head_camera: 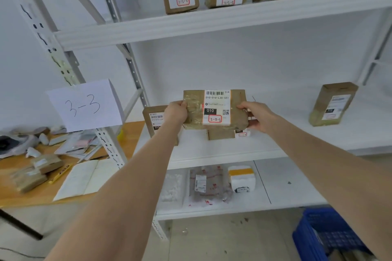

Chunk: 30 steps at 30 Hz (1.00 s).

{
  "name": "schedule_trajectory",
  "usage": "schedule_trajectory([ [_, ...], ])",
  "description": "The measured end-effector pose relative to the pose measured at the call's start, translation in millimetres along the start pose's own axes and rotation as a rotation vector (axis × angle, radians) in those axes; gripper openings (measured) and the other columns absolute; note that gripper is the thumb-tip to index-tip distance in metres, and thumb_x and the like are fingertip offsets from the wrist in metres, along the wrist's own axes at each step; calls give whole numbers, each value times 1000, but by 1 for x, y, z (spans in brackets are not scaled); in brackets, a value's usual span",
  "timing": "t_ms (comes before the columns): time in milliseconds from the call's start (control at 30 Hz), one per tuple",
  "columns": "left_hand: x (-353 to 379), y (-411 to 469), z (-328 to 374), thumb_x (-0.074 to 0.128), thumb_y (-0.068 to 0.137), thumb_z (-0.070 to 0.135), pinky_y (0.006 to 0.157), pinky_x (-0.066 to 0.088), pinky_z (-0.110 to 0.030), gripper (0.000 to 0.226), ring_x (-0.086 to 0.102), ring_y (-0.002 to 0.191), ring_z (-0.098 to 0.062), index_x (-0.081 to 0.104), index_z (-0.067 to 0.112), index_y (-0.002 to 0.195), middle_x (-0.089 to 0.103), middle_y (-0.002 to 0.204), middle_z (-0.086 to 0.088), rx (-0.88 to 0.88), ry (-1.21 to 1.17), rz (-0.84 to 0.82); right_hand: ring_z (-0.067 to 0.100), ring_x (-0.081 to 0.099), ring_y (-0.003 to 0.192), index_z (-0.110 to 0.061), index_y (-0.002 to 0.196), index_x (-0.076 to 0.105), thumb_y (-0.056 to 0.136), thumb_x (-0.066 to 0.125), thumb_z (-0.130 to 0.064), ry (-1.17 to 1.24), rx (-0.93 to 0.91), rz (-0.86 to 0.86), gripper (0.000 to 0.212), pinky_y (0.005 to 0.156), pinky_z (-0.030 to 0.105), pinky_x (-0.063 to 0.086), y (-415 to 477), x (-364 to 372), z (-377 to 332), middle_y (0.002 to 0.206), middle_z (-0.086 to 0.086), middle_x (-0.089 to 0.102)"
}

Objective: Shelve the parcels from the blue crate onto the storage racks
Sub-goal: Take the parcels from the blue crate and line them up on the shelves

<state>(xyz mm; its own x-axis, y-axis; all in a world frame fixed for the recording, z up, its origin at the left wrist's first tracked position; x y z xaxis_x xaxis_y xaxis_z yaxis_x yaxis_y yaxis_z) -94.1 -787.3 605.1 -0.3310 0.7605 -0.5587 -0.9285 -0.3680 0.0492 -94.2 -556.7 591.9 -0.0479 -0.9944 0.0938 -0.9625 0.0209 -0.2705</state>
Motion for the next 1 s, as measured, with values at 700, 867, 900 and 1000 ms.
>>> schedule_trajectory([
  [700, 98, 19, 30, 46, 93, 21, 86, 55, -48, 23, 62, 87, -29, 67, 30, 88, 66, 89, -7, 37, -219, -95, 15, 62, 80, -6, 121, 57, 86, 66, -8, 66, -64, 51, 36, 61, 33, 54, 42, -93, -1, 91, 4, 63],
  [867, 152, 10, 36, 48, 92, 16, 85, 53, -45, 27, 57, 78, -24, 72, 22, 102, 64, 82, -4, -38, -217, -13, 15, 61, 80, -6, 121, 56, 87, 64, -5, 42, -13, -18, 35, 61, 33, 53, 76, -139, 8, 91, 4, 62],
  [900, 165, 7, 38, 48, 92, 14, 85, 53, -46, 27, 57, 78, -23, 72, 24, 98, 64, 80, -4, -58, -236, -5, 15, 61, 81, -7, 121, 55, 87, 64, -5, 30, -6, -25, 35, 61, 32, 52, 82, -150, 8, 92, 4, 62],
  [1000, 201, 2, 38, 51, 90, 14, 87, 55, -48, 24, 62, 78, -24, 70, 29, 88, 66, 76, -1, -141, -282, -3, 17, 60, 88, -13, 121, 54, 87, 63, -8, -50, 8, -19, 36, 69, 29, 50, 102, -180, 12, 97, 3, 63],
])
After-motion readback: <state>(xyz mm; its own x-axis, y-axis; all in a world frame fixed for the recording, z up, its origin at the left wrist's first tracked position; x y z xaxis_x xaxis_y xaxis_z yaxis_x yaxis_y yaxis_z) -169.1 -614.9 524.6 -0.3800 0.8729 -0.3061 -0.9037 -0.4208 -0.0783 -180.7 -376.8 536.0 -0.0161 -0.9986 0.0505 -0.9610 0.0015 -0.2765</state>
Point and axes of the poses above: each hand's wrist, its own y-axis towards the middle knuckle, its own x-axis out of the palm, z = x × y, the point moved 1 cm from there along y, towards the middle knuckle
